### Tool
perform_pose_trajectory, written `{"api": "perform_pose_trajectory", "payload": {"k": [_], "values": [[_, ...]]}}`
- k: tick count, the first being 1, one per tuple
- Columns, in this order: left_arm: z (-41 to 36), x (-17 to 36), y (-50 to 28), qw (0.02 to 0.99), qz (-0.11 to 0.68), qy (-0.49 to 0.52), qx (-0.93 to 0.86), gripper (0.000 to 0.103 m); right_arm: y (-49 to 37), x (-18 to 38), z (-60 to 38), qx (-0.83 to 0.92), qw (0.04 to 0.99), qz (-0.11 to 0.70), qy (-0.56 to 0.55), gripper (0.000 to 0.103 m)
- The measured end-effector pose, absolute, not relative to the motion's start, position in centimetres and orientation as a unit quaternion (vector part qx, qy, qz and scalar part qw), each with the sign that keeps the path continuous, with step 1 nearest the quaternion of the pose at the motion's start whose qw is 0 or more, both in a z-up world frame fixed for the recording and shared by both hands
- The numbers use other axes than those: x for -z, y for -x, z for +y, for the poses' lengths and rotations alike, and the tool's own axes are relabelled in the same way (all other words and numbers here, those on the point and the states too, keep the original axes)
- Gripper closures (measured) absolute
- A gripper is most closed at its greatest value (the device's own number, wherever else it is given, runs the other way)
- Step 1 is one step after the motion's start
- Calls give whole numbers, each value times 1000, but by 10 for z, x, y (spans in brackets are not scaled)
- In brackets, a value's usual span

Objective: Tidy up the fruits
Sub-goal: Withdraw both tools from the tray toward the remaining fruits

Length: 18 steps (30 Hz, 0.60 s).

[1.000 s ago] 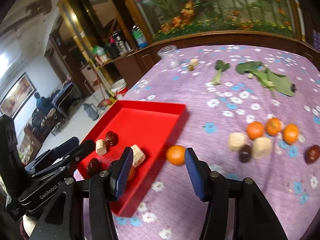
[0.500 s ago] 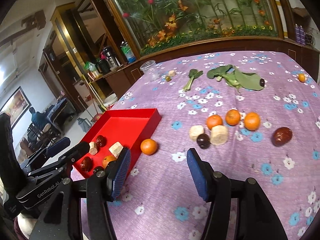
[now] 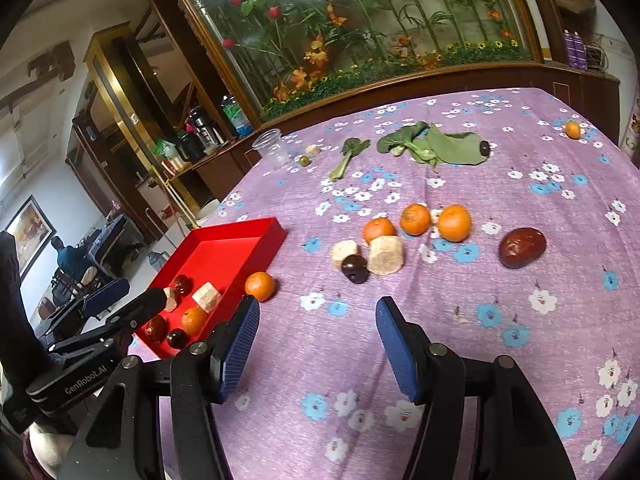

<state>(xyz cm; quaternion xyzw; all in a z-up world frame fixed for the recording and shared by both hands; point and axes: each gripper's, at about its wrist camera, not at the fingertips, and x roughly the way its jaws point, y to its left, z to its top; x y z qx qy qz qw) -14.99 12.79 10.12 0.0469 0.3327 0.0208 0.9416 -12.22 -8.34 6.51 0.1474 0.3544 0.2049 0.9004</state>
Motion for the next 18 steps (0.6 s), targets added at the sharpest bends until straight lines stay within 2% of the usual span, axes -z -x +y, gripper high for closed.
{"api": "perform_pose_trajectory", "payload": {"k": [10, 16, 18], "values": [[122, -74, 125, 925, 378, -6, 36, 30, 103, -46, -119, -165, 895, 381, -163, 38], [121, -58, 106, 914, 400, 22, 55, 30, 64, -48, -106, -177, 892, 394, -134, 38], [124, -54, 101, 912, 404, 31, 57, 30, 49, -45, -95, -176, 893, 398, -115, 42]]}}
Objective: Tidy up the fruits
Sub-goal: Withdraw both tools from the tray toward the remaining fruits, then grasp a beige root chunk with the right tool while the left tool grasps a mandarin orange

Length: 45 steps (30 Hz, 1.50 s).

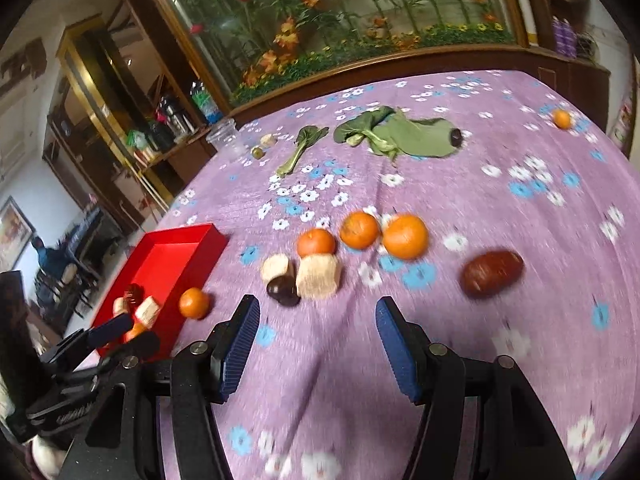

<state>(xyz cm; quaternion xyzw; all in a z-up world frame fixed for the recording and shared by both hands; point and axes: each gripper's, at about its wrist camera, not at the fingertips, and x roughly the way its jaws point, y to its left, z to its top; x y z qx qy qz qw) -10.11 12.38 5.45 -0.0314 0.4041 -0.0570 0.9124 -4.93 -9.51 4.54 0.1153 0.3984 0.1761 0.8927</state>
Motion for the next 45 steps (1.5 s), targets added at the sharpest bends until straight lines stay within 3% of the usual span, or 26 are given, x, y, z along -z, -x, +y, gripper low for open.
{"api": "perform_pose_trajectory", "payload": {"k": [2, 11, 14, 17, 31, 35, 39, 41, 42, 45], "values": [[127, -54, 97, 913, 402, 35, 56, 30, 37, -41, -85, -179, 890, 405, -104, 47], [120, -54, 78, 914, 396, 19, 87, 30, 7, -18, -60, -179, 882, 427, -85, 47], [115, -47, 71, 909, 405, 12, 94, 30, 9, -19, -64, -185, 884, 420, -88, 56], [111, -43, 64, 905, 413, 8, 98, 30, 11, -20, -73, -186, 885, 413, -104, 75], [87, -39, 14, 895, 431, -8, 119, 34, 13, -21, -104, -171, 885, 404, -154, 75], [89, -36, -1, 885, 446, 20, 129, 35, 11, -17, -90, -188, 881, 413, -134, 63], [84, -41, -15, 884, 445, 25, 140, 35, 6, -10, -79, -199, 878, 419, -119, 62], [80, -44, -23, 881, 448, 26, 151, 35, 7, -11, -77, -197, 881, 415, -112, 62], [78, -44, -27, 879, 449, 23, 155, 35, 8, -12, -78, -193, 883, 413, -113, 69], [67, -38, -37, 874, 459, 3, 161, 35, 9, -13, -82, -180, 886, 412, -115, 69]]}}
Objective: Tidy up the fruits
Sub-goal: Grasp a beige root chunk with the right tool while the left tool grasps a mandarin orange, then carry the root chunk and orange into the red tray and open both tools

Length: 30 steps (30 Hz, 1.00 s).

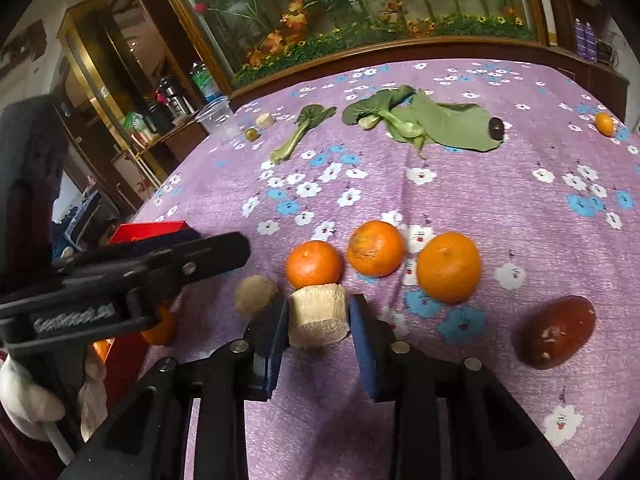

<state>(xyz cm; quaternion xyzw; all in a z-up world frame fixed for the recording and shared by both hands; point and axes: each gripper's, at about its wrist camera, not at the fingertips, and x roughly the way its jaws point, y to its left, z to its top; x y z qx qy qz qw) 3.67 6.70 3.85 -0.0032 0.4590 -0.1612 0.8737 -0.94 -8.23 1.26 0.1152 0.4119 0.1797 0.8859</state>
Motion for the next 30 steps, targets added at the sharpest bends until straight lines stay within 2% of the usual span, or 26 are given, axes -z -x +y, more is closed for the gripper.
{"api": "perform_pose_trajectory", "payload": {"k": [13, 15, 17, 19, 24, 25, 26, 30], "values": [[24, -18, -55, 841, 479, -31, 248, 35, 16, -15, -99, -142, 891, 416, -110, 69], [18, -16, -53, 835, 481, -39, 263, 41, 19, -16, -101, -143, 891, 417, -111, 69], [12, -16, -50, 829, 483, -43, 281, 56, 23, -16, -103, -146, 890, 417, -112, 69], [7, -16, -49, 826, 482, -49, 287, 60, 26, -16, -104, -146, 891, 416, -110, 69], [5, -13, -51, 825, 483, -44, 288, 61, 27, -15, -106, -148, 890, 416, -115, 69], [5, -13, -51, 826, 483, -45, 286, 65, 27, -15, -105, -148, 890, 416, -113, 69], [4, -13, -51, 828, 483, -47, 281, 74, 27, -15, -103, -149, 890, 416, -110, 69], [9, -13, -45, 832, 481, -34, 274, 75, 30, -18, -102, -147, 894, 410, -107, 69]]}}
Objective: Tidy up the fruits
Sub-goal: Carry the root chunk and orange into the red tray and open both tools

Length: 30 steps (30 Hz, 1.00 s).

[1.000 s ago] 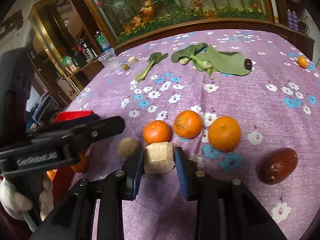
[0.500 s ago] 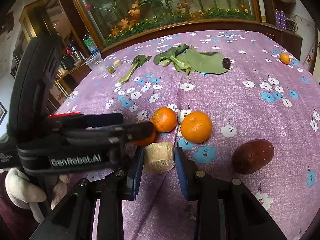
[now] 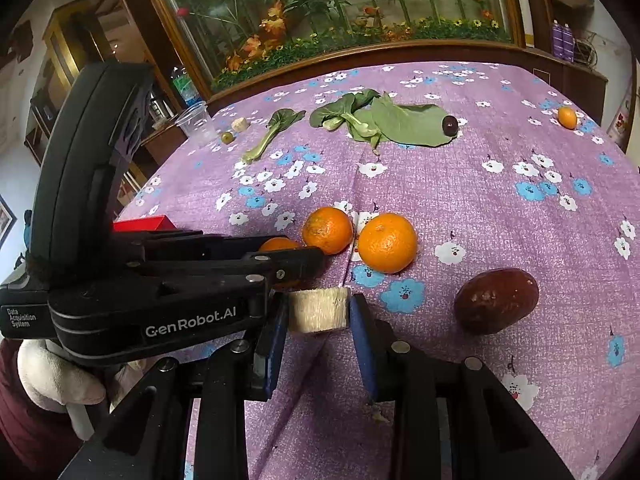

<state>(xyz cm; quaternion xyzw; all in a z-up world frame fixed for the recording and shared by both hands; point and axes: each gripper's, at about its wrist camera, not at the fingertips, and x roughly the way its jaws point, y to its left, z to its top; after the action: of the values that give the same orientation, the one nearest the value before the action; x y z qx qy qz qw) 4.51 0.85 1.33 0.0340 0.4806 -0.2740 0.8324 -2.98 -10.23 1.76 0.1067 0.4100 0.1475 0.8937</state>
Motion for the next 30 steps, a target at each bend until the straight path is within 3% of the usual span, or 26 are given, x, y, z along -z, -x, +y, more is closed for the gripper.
{"api": "perform_pose_trajectory", "payload": {"k": [9, 18, 30], "values": [[60, -45, -11, 868, 440, 24, 229, 75, 47, -33, -102, -162, 897, 394, -121, 69], [164, -81, 46, 905, 384, 118, 139, 74, 71, -61, -57, -211, 898, 378, -81, 69], [275, -69, 92, 923, 357, 140, -29, 74, 80, -67, 67, -323, 859, 398, -12, 69]]}}
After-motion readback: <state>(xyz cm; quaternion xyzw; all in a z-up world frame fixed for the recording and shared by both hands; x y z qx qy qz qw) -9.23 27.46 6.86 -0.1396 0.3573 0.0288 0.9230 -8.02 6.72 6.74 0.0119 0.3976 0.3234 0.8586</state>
